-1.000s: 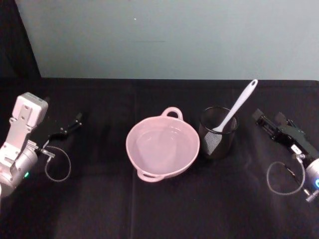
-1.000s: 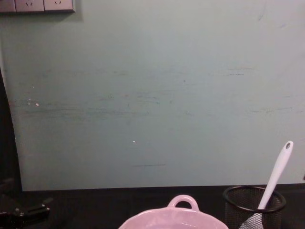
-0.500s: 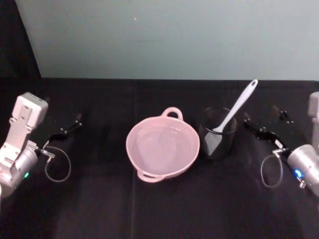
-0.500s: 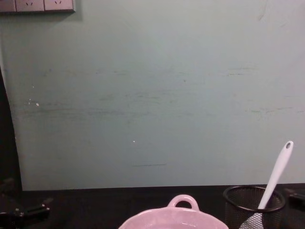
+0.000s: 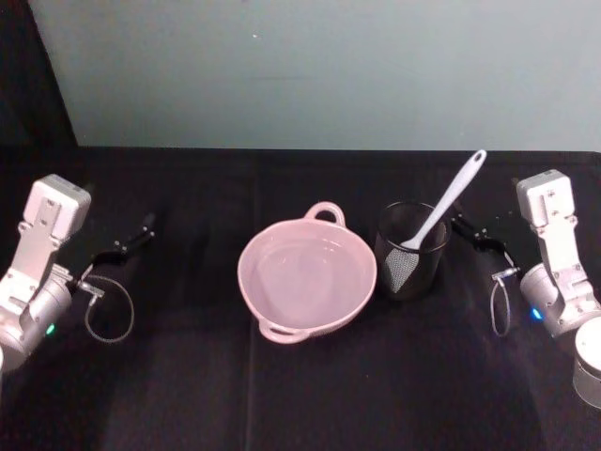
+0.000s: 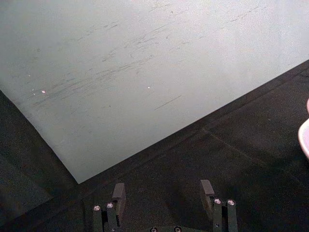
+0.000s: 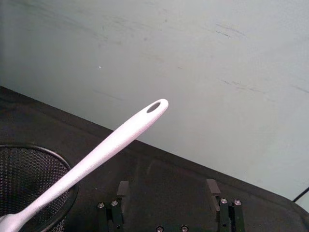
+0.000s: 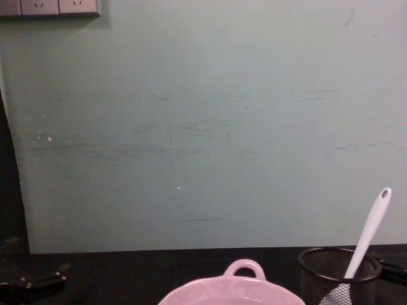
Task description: Use the one hand to pick up the spoon and stir the clear water in the bowl.
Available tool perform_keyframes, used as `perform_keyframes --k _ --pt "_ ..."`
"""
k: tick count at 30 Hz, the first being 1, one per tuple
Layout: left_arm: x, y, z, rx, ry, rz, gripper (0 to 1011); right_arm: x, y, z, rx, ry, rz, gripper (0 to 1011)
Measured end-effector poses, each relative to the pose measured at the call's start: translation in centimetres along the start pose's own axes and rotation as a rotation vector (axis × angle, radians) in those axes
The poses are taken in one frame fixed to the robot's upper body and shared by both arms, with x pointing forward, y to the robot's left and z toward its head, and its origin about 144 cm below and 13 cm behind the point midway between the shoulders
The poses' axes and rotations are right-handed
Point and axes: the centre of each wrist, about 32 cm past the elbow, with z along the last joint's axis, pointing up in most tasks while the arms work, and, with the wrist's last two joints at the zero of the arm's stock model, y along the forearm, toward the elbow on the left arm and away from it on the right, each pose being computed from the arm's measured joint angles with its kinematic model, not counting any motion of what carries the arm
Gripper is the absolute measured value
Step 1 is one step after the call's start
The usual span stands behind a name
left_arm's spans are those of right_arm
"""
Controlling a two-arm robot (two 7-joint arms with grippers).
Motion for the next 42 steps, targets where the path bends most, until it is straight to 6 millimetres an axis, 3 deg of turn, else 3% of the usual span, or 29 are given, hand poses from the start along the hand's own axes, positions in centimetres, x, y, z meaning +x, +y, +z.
perform_keyframes --k 42 --pt "0.0 0.0 0.0 0.0 0.0 0.0 1011 0.13 -0.01 0.12 -0.007 -0.021 -0.022 1002"
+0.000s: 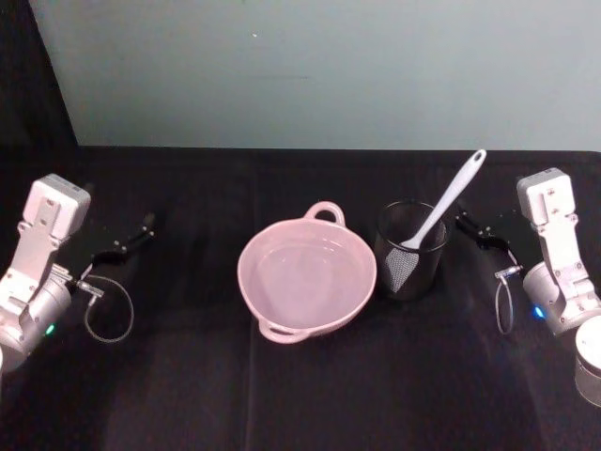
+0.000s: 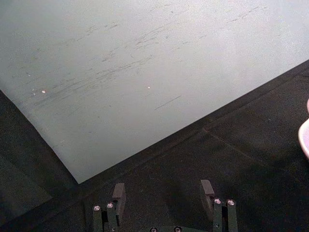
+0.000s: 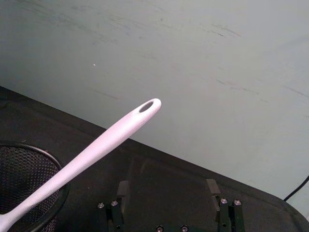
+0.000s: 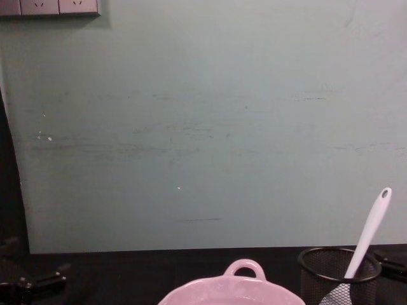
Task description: Use the one hand to pick up the spoon and stir the clear water in the bowl.
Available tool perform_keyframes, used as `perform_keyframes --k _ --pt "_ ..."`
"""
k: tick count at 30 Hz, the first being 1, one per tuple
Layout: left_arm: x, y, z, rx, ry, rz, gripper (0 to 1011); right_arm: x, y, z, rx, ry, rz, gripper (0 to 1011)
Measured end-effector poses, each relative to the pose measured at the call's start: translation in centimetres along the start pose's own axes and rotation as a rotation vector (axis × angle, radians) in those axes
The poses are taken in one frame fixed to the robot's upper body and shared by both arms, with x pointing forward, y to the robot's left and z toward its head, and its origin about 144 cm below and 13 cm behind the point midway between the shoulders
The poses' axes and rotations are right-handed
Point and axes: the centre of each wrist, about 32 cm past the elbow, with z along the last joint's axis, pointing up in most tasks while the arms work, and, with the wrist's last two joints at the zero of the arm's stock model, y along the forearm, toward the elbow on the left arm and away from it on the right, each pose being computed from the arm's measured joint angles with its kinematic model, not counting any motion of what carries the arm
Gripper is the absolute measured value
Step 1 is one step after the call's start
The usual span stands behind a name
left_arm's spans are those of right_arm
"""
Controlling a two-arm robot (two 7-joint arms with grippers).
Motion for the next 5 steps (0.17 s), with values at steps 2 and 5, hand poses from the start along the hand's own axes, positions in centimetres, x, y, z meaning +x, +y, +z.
perform_keyframes --k 2,5 --pt "0.0 0.0 0.0 0.0 0.0 0.0 1011 0.0 0.0 0.0 0.0 0.0 0.0 1003" --pt "0.0 0.0 0.0 0.0 0.0 0.0 1011 0.0 0.0 0.0 0.0 0.001 0.0 1003"
